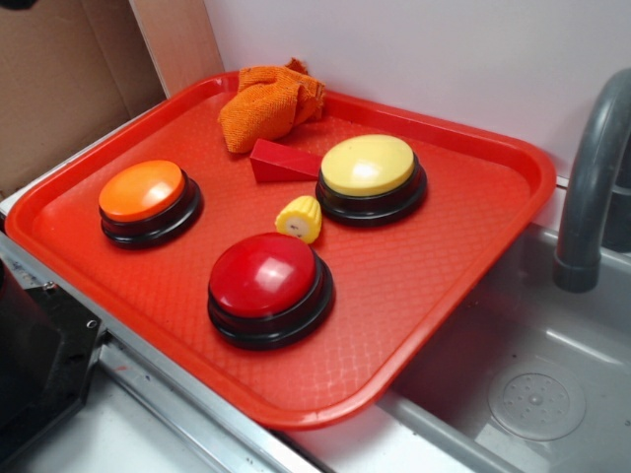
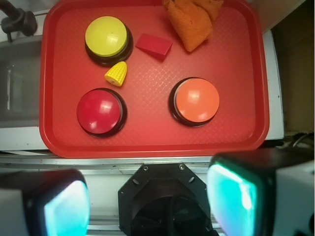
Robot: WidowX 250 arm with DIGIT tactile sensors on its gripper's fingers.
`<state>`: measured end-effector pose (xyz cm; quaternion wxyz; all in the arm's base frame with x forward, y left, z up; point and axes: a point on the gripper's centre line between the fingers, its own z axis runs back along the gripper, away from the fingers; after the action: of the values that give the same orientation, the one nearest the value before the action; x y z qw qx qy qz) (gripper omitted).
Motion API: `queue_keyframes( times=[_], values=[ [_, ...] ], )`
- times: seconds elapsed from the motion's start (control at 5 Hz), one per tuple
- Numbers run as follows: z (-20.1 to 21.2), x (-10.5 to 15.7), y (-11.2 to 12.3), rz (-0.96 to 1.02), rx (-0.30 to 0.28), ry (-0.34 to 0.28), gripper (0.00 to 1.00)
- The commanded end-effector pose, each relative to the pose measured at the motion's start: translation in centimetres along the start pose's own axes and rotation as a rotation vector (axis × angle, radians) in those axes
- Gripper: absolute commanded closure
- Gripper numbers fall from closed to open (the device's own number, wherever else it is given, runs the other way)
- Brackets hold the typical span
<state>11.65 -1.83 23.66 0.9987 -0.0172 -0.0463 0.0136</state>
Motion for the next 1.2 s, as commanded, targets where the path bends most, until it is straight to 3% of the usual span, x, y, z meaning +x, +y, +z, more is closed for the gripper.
queue_keyframes(
  times=[0.0,0.2,0.4,0.6,1.0],
  values=[
    [0.0,0.0,0.0,0.000,0.000,0.000,0.00],
    [-5.0,2.2,5.1,0.051,0.040,0.084,0.00],
    [-10.0,4.6,9.5,0.028,0.103,0.129,0.00],
    [-14.9,6.0,10.2,-0.008,0.155,0.126,0.00],
    [-20.4,7.4,8.3,-0.029,0.121,0.031,0.00]
  ],
)
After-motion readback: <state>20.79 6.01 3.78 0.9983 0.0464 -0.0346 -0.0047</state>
